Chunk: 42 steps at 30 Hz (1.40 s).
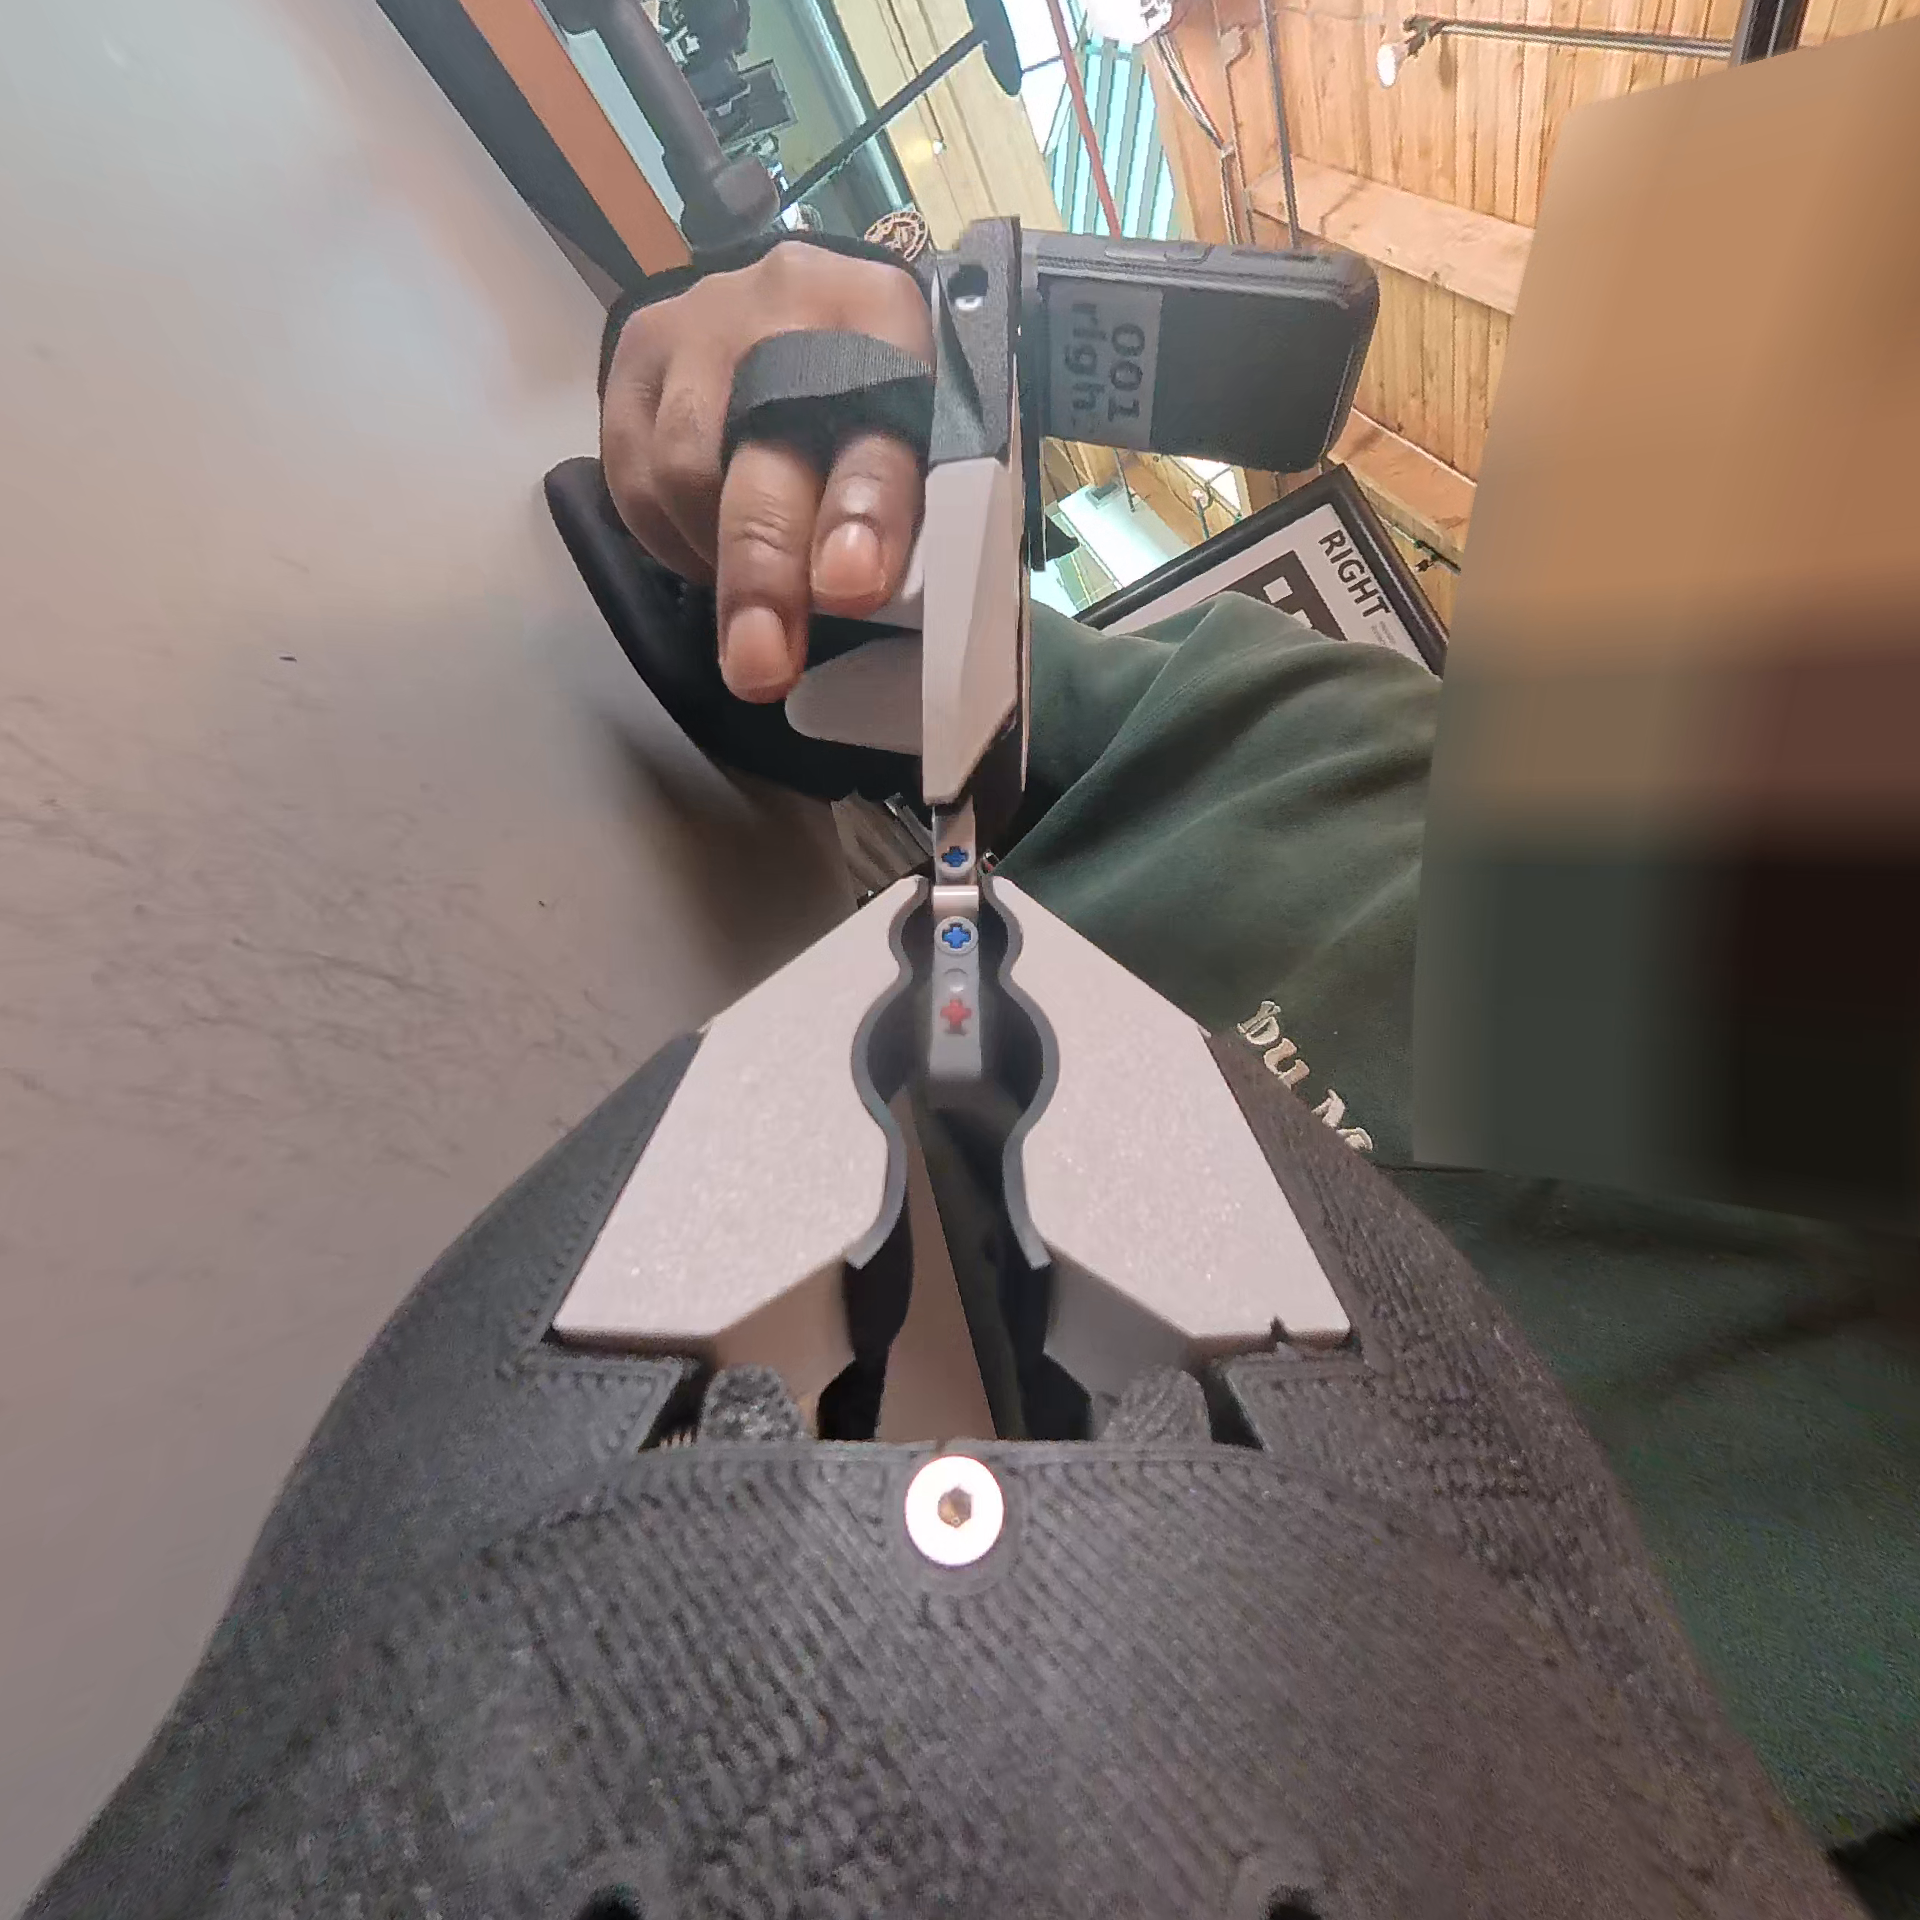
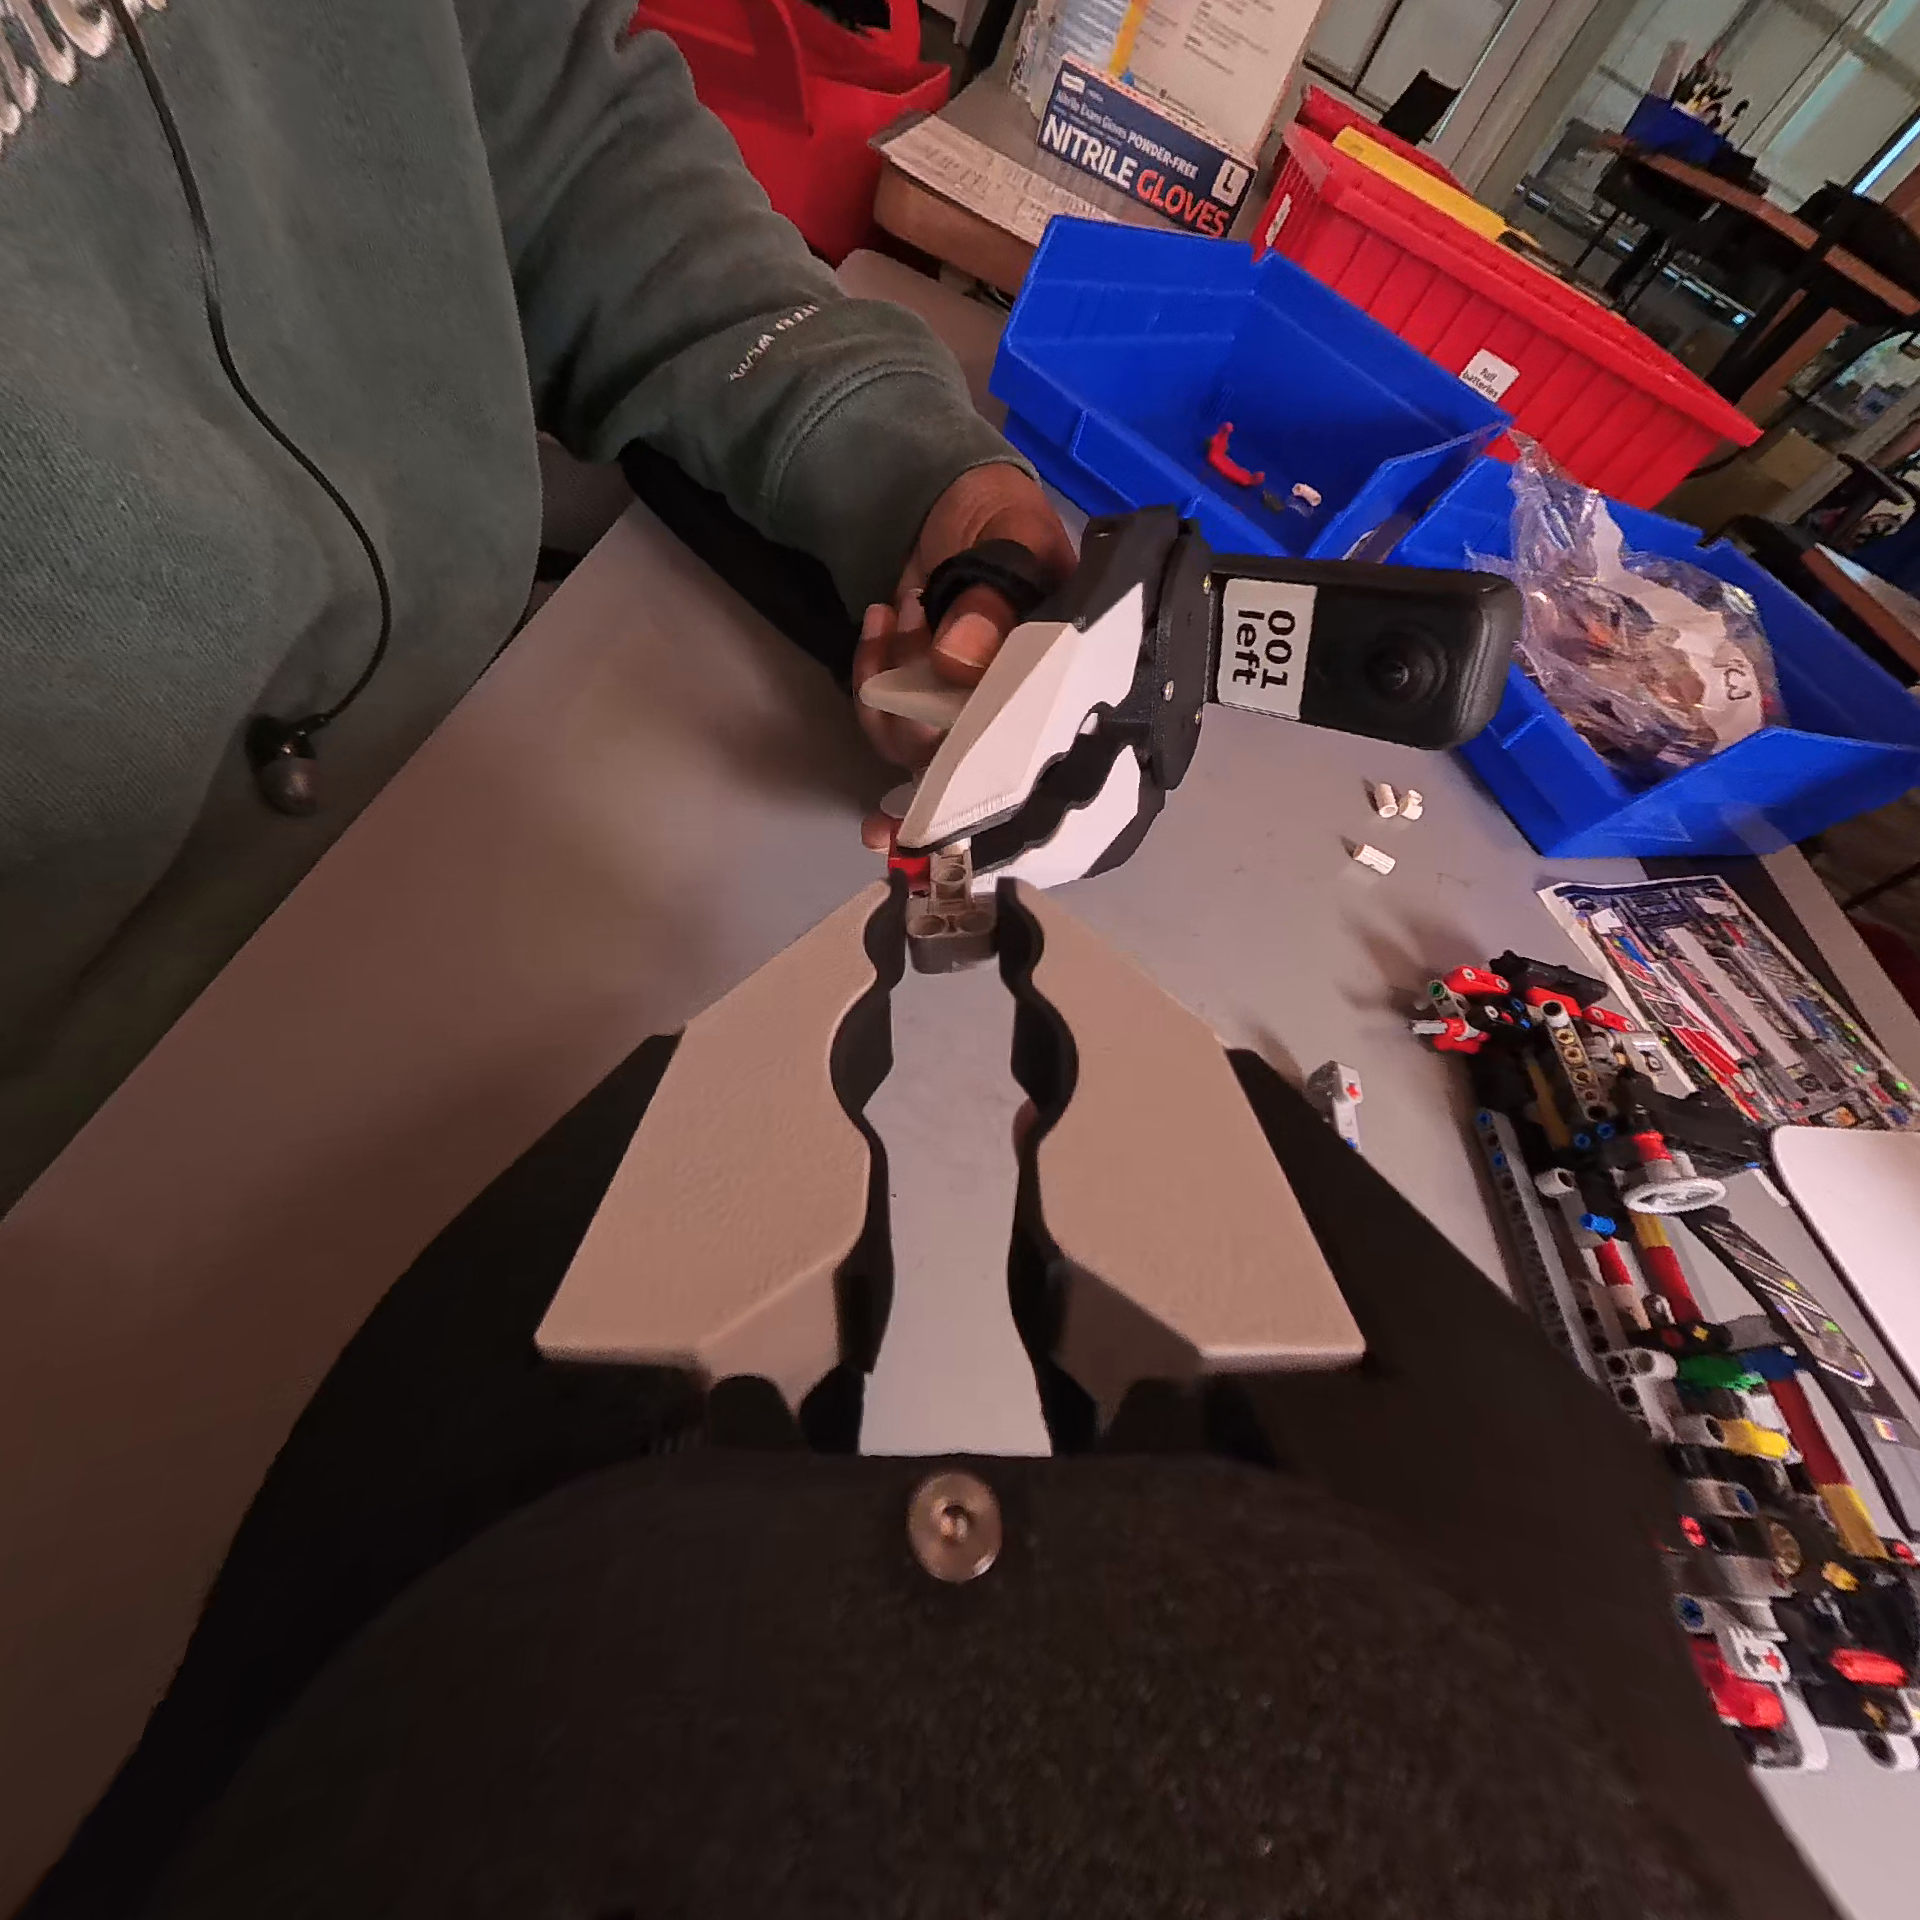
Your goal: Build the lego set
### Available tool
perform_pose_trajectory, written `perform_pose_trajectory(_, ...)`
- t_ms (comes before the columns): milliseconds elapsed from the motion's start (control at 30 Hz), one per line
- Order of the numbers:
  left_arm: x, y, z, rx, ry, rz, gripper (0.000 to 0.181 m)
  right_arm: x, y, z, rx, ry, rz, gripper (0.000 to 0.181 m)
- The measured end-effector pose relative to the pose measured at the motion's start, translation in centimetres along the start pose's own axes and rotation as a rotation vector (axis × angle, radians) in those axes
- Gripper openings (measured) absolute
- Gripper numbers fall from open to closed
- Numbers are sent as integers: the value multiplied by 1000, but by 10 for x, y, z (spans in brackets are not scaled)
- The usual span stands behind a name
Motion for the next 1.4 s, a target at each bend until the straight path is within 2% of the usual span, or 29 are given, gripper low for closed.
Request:
perform_pose_trajectory(233,6,3,-2,20,-19,43,6,-4,1,4,1,-28,-3,16)
perform_pose_trajectory(333,15,12,3,63,-124,60,31,-3,6,15,-45,-51,38,16)
perform_pose_trajectory(433,17,20,5,107,-193,47,40,-3,11,23,-96,-31,62,15)
perform_pose_trajectory(533,22,23,2,134,-206,82,28,-4,9,23,-122,15,62,16)
perform_pose_trajectory(633,17,21,-4,186,-247,34,10,-5,6,24,-156,57,58,16)
perform_pose_trajectory(767,18,22,-7,292,-398,-16,6,-10,5,25,-163,21,33,19)
perform_pose_trajectory(833,17,22,-8,357,-513,-61,6,-12,5,24,-118,-76,39,34)
perform_pose_trajectory(900,16,21,-11,429,-629,-107,6,-16,6,24,-88,-149,34,38)
perform_pose_trajectory(1033,15,19,-16,525,-794,-165,6,-21,4,22,-54,-222,18,25)
perform_pose_trajectory(1100,18,20,-16,555,-834,-160,6,-28,2,23,-70,-225,-24,11)
perform_pose_trajectory(1267,19,21,-16,615,-940,-188,6,-27,1,23,-76,-215,-28,6)
perform_pose_trajectory(1400,16,22,-21,629,-945,-221,6,-32,-1,21,-71,-194,-49,6)
Point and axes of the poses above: each gripper's, where its closed fingertips meet, y back along the fingers, x out of its top, z = x × y across the jaws, the point moved 1 cm from there along y, back along the fingers, and after that the axes turned 5 degrees about -x, right-handed, at the moved point
